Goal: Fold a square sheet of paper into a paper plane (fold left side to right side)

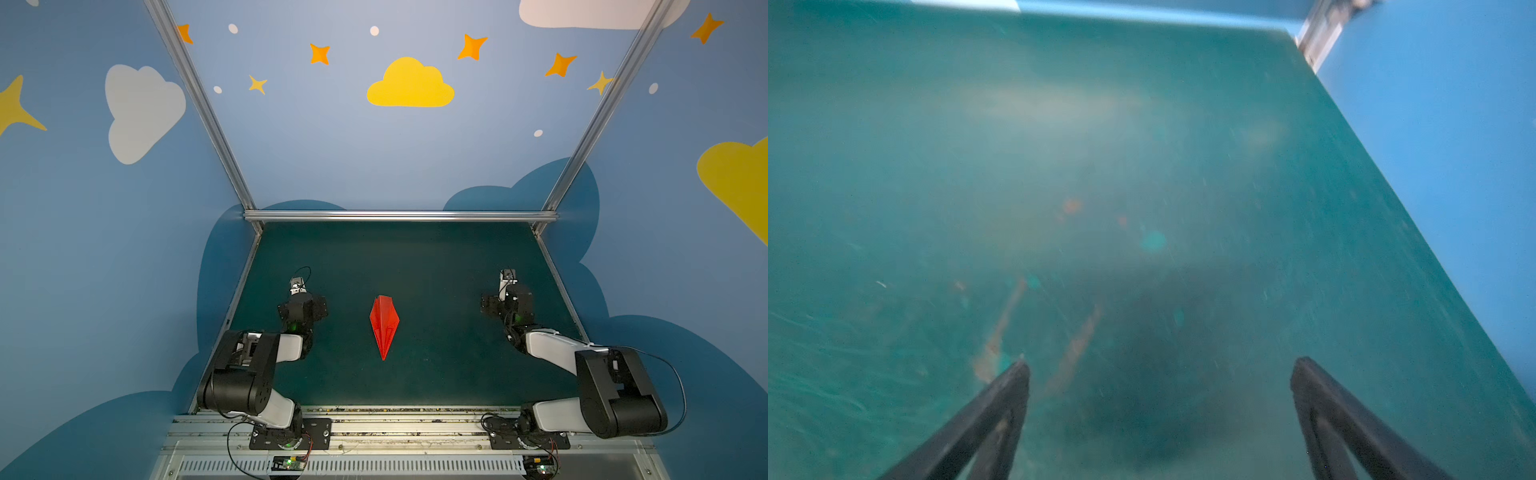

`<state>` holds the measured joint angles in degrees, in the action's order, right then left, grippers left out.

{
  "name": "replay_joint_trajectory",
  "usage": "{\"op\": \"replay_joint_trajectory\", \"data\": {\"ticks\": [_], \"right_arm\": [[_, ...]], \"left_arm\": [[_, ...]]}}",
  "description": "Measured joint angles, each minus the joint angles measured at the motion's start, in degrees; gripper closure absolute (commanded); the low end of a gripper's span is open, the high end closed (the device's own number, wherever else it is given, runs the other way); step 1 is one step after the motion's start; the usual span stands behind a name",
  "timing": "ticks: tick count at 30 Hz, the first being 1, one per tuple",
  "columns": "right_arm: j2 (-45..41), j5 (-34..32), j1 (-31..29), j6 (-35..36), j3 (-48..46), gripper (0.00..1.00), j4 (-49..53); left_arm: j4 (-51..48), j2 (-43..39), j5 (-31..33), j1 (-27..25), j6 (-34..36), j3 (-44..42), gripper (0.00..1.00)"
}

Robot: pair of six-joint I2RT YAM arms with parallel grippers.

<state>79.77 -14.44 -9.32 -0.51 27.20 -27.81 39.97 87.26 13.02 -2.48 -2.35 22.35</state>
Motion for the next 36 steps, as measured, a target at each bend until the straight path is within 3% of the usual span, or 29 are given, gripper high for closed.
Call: {"op": "replay_joint_trajectory", "data": {"ticks": [3,6,15,36], "right_arm": [[0.6,2.3,1.4,1.0,-2.7,0.03,-7.6],[7.1,3.0,2.8,0.9,-7.6,0.03,-20.3],[8.3,5.7,5.8,-0.7,-4.5,0.03,-18.9],[7.9,6.6,5.9,-0.7,-4.5,0.03,-18.1]], "left_arm": [[0.2,0.0,-2.6,1.4,0.0,1.6,0.00],[0.3,0.0,-4.3,1.8,0.0,2.2,0.00],[-0.4,0.0,-8.3,3.1,0.0,2.9,0.00],[-0.4,0.0,-9.1,3.1,0.0,2.9,0.00]]}}
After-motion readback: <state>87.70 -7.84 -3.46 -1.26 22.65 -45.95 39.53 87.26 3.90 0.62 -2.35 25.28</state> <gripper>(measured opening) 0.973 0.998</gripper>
